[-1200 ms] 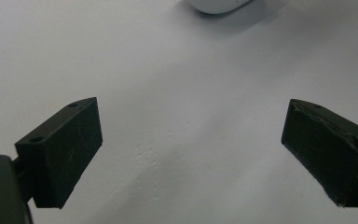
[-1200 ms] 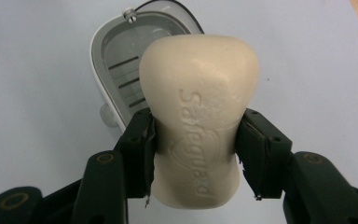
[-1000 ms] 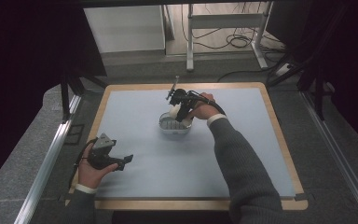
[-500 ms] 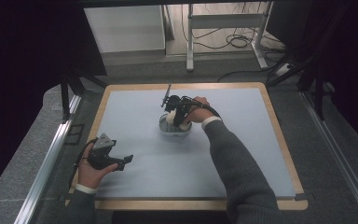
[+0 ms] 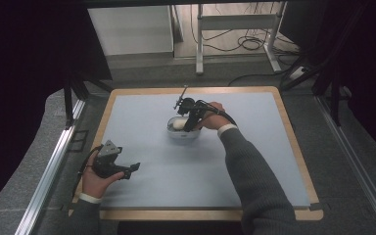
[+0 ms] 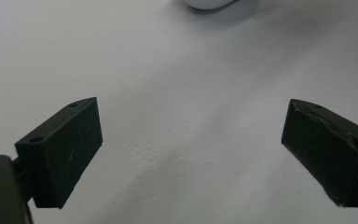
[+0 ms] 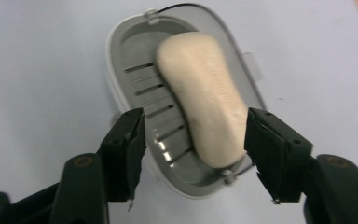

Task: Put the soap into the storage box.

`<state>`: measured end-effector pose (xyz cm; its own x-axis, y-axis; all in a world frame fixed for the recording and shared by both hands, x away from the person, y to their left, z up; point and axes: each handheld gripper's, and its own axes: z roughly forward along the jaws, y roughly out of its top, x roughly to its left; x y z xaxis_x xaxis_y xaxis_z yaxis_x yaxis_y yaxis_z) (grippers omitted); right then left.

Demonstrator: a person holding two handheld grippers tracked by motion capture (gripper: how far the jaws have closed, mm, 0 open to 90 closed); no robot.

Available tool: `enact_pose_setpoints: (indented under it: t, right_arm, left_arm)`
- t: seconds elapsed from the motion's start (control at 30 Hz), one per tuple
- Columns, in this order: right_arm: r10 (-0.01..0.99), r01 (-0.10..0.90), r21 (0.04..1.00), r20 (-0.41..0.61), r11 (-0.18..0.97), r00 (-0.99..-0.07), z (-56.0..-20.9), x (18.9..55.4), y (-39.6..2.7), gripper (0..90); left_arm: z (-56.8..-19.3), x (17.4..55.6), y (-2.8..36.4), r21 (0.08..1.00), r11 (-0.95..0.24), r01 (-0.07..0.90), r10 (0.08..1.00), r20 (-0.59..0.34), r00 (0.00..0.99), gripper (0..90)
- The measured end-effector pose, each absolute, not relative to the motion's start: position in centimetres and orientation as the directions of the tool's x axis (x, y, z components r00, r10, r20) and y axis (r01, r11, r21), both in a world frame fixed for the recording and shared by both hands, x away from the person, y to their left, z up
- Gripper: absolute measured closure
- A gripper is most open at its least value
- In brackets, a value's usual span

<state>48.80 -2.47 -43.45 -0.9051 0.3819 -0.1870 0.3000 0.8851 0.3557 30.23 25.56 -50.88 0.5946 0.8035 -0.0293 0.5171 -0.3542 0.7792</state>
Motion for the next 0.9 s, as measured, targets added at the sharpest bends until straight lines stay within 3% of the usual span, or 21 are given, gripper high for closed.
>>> enact_pose_setpoints:
  t: [0.23, 0.9]
  right_arm:
    - [0.438, 0.323, 0.477, -0.149, 0.817, -0.887, -42.4, 48.3, -5.1, 35.2]
    - [0.594, 0.402, 0.633, -0.115, 0.661, -0.796, -41.6, 43.8, -13.8, 30.5]
  left_arm:
    - [-50.9, 30.6, 25.4, 0.774, -0.357, 0.523, 0.804, -0.031, 0.594, 5.6]
    - [-50.8, 29.9, 25.7, 0.788, -0.336, 0.515, 0.814, -0.032, 0.580, 5.6]
